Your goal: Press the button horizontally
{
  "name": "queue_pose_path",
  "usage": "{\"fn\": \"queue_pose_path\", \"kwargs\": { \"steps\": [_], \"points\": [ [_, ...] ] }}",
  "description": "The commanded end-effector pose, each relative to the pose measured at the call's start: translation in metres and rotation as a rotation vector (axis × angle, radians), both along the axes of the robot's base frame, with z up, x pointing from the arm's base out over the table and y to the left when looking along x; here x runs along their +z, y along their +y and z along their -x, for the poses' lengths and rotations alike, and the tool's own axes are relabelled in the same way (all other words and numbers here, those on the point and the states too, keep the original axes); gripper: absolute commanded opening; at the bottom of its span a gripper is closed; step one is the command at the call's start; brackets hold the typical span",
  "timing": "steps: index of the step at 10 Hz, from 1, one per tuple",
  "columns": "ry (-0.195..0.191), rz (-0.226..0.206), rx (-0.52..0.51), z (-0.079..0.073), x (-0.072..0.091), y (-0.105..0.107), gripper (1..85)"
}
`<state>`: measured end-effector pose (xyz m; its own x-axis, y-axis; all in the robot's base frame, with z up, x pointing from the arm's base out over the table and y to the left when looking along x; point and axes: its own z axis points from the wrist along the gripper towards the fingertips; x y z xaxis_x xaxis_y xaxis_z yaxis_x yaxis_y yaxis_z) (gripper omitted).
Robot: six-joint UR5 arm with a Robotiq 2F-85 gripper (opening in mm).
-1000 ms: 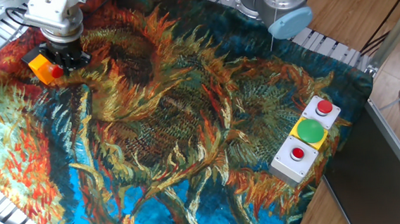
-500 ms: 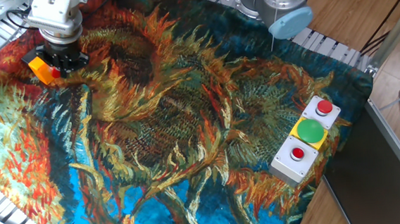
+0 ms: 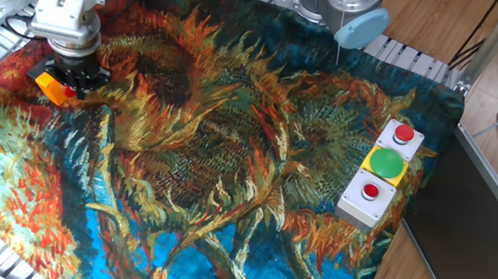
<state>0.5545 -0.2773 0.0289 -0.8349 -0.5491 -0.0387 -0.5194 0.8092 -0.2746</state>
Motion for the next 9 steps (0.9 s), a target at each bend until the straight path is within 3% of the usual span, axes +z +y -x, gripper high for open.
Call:
{"fn": "queue_pose_path", "kwargs": {
  "steps": [1,5,9],
  "points": [
    [-0.009,0.009,0.005,-0.004,-0.001,-0.006,1.3],
    [-0.011,0.027,0.028,-0.007,0.001,-0.012,1.3],
    [-0.004,0.077,0.053,-0.005,0.005,-0.032,1.3]
  ]
}}
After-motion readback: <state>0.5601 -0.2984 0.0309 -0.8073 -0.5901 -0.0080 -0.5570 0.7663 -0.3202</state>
